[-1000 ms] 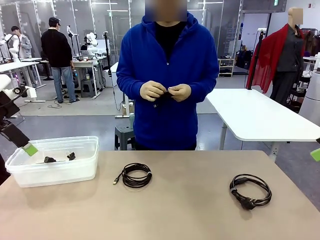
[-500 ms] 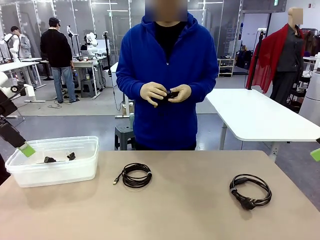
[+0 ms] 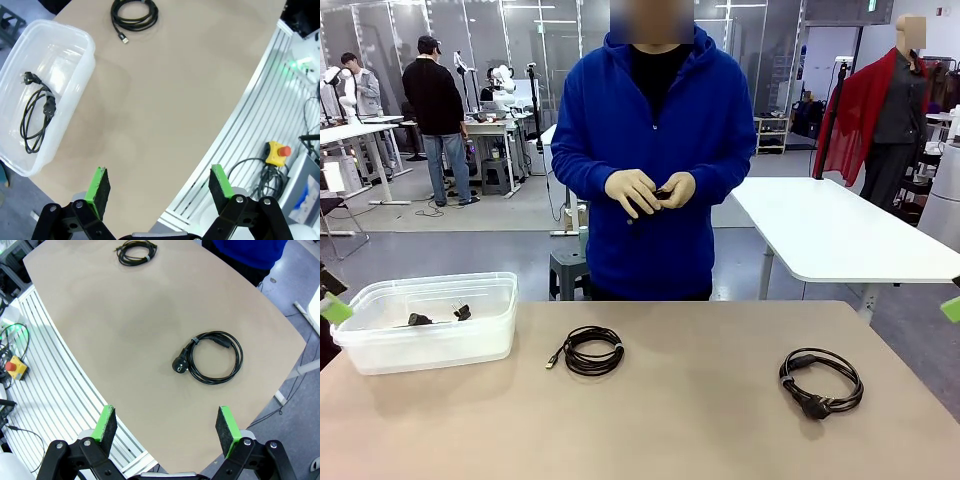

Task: Organize and store the cables.
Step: Place the Power Cable into the Organizing box.

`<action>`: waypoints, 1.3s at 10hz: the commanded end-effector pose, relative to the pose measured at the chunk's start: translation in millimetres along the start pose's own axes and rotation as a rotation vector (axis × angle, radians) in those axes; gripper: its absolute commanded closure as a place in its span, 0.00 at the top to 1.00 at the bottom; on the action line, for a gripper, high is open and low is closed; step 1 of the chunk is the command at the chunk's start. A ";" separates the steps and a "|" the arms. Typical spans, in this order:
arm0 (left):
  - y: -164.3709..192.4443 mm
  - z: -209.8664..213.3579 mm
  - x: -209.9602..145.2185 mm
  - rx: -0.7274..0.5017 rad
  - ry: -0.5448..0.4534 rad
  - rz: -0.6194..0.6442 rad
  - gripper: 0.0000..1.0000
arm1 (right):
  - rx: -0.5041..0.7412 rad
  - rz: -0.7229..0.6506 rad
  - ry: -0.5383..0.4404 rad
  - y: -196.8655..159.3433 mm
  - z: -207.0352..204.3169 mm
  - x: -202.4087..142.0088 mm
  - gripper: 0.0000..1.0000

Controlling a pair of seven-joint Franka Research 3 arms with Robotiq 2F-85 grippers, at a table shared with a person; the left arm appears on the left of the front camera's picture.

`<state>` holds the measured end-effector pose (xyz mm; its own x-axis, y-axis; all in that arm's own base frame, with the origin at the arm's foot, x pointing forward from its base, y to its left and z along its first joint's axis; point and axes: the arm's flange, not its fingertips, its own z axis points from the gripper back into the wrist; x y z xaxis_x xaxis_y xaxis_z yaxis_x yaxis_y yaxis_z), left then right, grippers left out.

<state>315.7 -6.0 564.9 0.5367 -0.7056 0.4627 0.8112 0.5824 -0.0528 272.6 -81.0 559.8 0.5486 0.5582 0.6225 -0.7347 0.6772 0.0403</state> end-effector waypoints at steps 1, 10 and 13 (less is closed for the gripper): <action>3.8 -2.0 -8.0 -0.082 -0.045 -0.027 1.00 | -0.002 -0.014 0.033 7.0 -3.1 9.0 1.00; -10.0 5.3 -10.8 0.067 -0.187 0.025 1.00 | -0.143 -0.231 0.184 18.1 -104.2 61.1 1.00; -8.5 3.5 -9.7 0.064 -0.209 0.050 1.00 | -0.177 -0.272 0.224 20.6 -146.3 61.3 1.00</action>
<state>302.2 4.2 565.5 0.5056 -0.6134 0.6068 0.7759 0.6308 -0.0089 356.6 27.8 509.1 0.7760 0.4509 0.4411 -0.5244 0.8498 0.0539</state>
